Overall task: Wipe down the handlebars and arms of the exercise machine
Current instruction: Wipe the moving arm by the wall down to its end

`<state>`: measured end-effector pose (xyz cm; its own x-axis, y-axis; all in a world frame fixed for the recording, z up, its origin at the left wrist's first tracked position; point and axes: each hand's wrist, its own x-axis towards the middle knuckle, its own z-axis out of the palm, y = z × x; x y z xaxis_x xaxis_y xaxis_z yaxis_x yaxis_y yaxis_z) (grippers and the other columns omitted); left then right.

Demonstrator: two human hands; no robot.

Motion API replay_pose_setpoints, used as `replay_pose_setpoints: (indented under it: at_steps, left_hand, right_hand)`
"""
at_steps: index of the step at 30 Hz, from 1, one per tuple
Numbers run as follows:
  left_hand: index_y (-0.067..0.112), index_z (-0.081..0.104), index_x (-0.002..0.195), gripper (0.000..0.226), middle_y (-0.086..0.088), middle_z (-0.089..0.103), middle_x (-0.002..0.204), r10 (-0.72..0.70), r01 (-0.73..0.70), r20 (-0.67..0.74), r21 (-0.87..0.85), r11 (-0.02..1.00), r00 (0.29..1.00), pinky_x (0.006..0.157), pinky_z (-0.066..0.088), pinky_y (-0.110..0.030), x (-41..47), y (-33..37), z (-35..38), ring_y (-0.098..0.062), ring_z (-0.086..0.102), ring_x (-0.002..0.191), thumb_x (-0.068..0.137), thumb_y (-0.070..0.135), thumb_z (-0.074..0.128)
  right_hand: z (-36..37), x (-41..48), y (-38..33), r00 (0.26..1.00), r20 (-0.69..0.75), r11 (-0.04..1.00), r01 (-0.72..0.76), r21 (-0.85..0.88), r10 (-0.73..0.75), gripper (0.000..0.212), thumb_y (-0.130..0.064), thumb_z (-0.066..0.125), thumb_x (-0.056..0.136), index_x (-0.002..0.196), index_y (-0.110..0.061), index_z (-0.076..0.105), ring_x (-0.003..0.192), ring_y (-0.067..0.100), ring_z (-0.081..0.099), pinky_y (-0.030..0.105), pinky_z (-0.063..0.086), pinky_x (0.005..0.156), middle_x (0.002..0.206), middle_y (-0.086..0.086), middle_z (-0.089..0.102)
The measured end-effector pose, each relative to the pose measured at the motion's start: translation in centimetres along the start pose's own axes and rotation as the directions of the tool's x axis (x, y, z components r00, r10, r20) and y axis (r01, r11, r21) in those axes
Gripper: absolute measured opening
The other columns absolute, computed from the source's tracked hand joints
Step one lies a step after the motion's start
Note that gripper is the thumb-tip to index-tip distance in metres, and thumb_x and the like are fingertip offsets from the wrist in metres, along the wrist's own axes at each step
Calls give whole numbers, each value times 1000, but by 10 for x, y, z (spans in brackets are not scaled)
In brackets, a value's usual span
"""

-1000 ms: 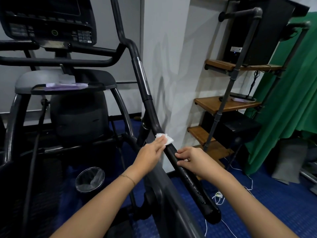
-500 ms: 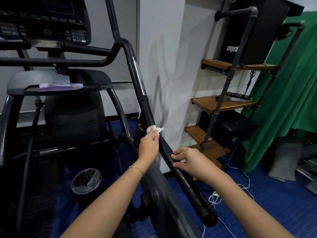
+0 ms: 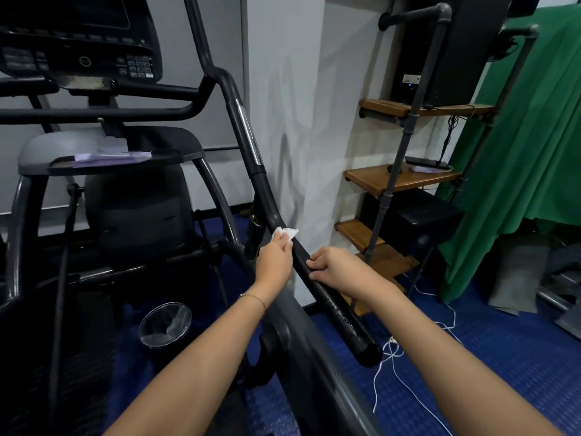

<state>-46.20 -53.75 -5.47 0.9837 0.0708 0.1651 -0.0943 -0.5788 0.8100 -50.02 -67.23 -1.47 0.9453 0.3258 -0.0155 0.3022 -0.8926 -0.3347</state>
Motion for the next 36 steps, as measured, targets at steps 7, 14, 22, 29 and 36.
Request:
replay_pose_setpoints:
  at_steps: [7,14,22,29,36]
  left_hand:
    - [12,57,129,35,-10,52,137,-115,114,8,-230,967,993,84,41,-23,-28,5,3,-26,57,113,98,17,42]
    - [13,57,129,35,1,50,139,-80,87,41,-206,975,996,81,38,-18,-61,9,5,-18,56,115,98,19,44]
    - [16,53,133,36,6,61,123,-90,97,36,-256,962,995,64,32,-8,-92,16,12,-3,56,92,99,18,43]
    - [14,44,139,40,1,40,146,30,-21,53,-162,987,998,84,30,-4,-114,18,16,-14,47,127,100,19,43]
    - [20,47,137,38,5,43,145,167,-180,132,94,979,977,100,39,-28,-104,8,6,-19,48,126,100,24,41]
  right_hand:
    - [-2,-6,0,1000,-13,997,-20,80,21,25,-20,57,90,74,-3,64,76,21,55,35,44,73,77,5,56]
    - [-8,-8,2,998,-17,979,-60,193,64,32,-7,49,89,116,-12,66,106,17,60,28,46,93,118,4,65]
    - [-6,-8,6,999,-20,978,-42,204,47,41,6,39,86,108,-9,70,83,15,60,13,42,64,108,10,69]
    - [-4,-5,11,994,-27,941,-89,327,104,41,8,37,89,108,-9,69,105,27,60,38,49,94,112,13,67]
    - [-8,-9,10,998,-23,944,-52,326,63,38,6,38,91,113,-8,67,107,20,59,27,48,91,118,11,64]
